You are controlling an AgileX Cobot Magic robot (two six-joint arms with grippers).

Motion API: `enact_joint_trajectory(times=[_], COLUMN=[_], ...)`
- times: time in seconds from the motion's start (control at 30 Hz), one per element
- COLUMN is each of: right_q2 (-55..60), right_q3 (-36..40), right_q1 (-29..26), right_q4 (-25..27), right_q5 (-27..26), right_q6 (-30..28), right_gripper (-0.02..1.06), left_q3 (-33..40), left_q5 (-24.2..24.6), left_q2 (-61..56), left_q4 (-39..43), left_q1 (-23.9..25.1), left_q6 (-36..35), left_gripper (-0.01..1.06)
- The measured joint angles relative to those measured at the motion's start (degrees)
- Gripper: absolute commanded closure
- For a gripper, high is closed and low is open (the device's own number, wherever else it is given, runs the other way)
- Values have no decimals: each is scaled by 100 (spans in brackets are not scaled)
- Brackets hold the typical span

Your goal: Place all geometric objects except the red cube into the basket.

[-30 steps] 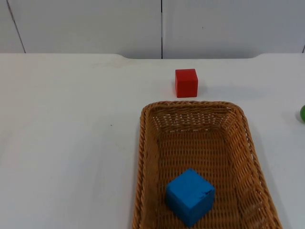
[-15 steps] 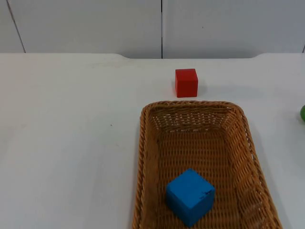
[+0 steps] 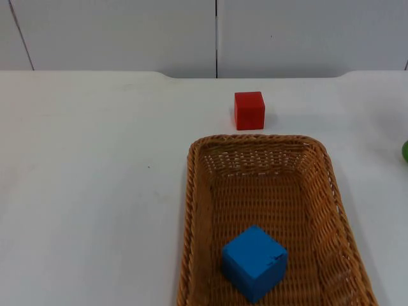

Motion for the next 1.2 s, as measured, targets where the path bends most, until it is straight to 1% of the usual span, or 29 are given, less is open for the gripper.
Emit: enact_joint_trajectory(times=[0.07, 0.13, 0.23, 0.3, 0.37, 0.5, 0.7, 0.77, 0.8, 0.83, 0.9, 0.93, 0.97, 1.0, 1.03, 1.2], right_q2=[155, 422, 602, 798, 835, 1100, 1358, 1360, 1360, 1360, 1360, 1360, 1360, 1360, 1346, 899], right_q3=[-98, -168, -177, -177, -177, -177, -177, -177, -177, -182, -228, -228, -228, -228, -228, -228], right_q1=[0, 0, 0, 0, 0, 0, 0, 0, 0, 0, 0, 0, 0, 0, 0, 0], right_q4=[0, 0, 0, 115, 144, 375, 400, 400, 400, 405, 405, 414, 414, 414, 427, 499], right_q5=[-70, -323, -478, -626, -654, -814, -823, -823, -827, -848, -850, -873, -873, -859, -824, -642], right_q6=[-69, -206, -242, -255, -255, -255, -255, -255, -255, -255, -263, -263, -263, -263, -263, -263], right_gripper=[26, 26, 26, 26, 26, 26, 28, 35, 35, 44, 66, 79, 99, 99, 105, 104], left_q3=[0, 0, 0, 0, 0, 0, 0, 0, 0, 0, 0, 0, 0, 0, 0, 0], left_q5=[0, 0, 0, 0, 0, 0, 0, 0, 0, 0, 0, 0, 0, 0, 0, 0], left_q2=[0, 0, 0, 0, 0, 0, 0, 0, 0, 0, 0, 0, 0, 0, 0, 0], left_q4=[0, 22, 22, 22, 22, 22, 22, 22, 22, 22, 22, 22, 22, 22, 22, 22], left_q1=[0, 0, 0, 0, 0, 0, 0, 0, 0, 0, 0, 0, 0, 0, 0, 0], left_q6=[0, 0, 0, 0, 0, 0, 0, 0, 0, 0, 0, 0, 0, 0, 0, 0], left_gripper=[0, 0, 0, 0, 0, 0, 0, 0, 0, 0, 0, 0, 0, 0, 0, 0])
